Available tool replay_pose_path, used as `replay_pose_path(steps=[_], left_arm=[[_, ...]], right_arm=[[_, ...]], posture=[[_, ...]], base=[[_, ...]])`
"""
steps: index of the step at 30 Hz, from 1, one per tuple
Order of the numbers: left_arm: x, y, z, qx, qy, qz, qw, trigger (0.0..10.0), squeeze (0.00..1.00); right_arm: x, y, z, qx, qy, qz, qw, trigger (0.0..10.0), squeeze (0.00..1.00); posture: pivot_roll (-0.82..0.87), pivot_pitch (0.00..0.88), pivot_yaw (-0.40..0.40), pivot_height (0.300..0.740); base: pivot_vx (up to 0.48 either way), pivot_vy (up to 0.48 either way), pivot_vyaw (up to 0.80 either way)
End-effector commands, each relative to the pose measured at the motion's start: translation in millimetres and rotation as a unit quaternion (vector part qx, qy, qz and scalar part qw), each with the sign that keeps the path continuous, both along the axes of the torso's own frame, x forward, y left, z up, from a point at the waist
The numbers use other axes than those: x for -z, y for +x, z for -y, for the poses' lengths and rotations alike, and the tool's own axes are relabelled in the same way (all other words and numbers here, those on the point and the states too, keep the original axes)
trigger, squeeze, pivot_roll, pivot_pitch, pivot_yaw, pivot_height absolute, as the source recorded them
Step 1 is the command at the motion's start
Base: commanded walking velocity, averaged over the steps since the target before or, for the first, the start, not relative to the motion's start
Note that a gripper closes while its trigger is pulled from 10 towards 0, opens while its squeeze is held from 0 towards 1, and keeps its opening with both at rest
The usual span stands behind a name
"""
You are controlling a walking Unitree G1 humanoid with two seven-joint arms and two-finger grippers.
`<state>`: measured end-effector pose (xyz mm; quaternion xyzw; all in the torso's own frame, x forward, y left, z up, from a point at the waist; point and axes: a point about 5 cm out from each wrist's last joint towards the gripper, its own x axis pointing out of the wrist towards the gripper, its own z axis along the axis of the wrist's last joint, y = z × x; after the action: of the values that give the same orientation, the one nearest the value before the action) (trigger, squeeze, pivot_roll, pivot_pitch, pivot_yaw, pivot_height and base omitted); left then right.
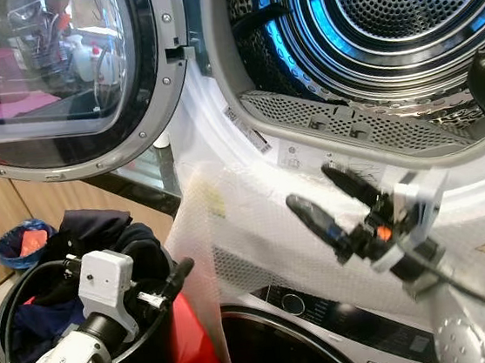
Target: Clothes washing
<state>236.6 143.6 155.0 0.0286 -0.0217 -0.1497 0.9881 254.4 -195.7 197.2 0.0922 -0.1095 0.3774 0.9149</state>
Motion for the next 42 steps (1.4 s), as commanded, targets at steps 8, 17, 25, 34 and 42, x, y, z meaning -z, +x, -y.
replay_pose_path(steps=[8, 17, 25, 34, 42], left_arm=[[30.9, -11.5, -21.0, -0.081, 0.005, -0.029, 0.996, 10.0, 0.0], [52.0, -22.7, -46.6, -0.158, 0.003, -0.049, 0.986, 10.0, 0.0], [53.0, -21.7, -88.6, -0.227, 0.004, -0.042, 0.973, 10.0, 0.0], [62.1, -10.6, -92.9, -0.227, -0.018, -0.067, 0.972, 10.0, 0.0], [68.7, -6.3, -71.9, -0.251, -0.099, -0.094, 0.958, 10.0, 0.0]], right_arm=[[47.5, -16.7, -2.3, 0.011, -0.013, -0.061, 0.998, 10.0, 0.0], [57.8, -18.2, -12.1, -0.014, -0.028, -0.077, 0.997, 10.0, 0.0], [57.8, -14.7, -17.2, -0.03, -0.039, -0.075, 0.996, 10.0, 0.0], [53.8, -11.3, -17.9, -0.033, -0.047, -0.066, 0.996, 10.0, 0.0], [52.8, -13.9, -14.5, -0.022, -0.051, -0.063, 0.996, 10.0, 0.0]], posture=[[0.09, 0.0, -0.069, 0.74], [0.12, 0.0, -0.094, 0.74], [0.13, 0.0, -0.115, 0.74], [0.12, 0.0, -0.113, 0.74], [0.09, 0.0, -0.096, 0.74]], base=[[0.0, 0.0, 0.0], [0.0, 0.0, 0.0], [0.0, 0.0, 0.0], [0.0, 0.0, 0.0], [0.0, 0.0, 0.0]])
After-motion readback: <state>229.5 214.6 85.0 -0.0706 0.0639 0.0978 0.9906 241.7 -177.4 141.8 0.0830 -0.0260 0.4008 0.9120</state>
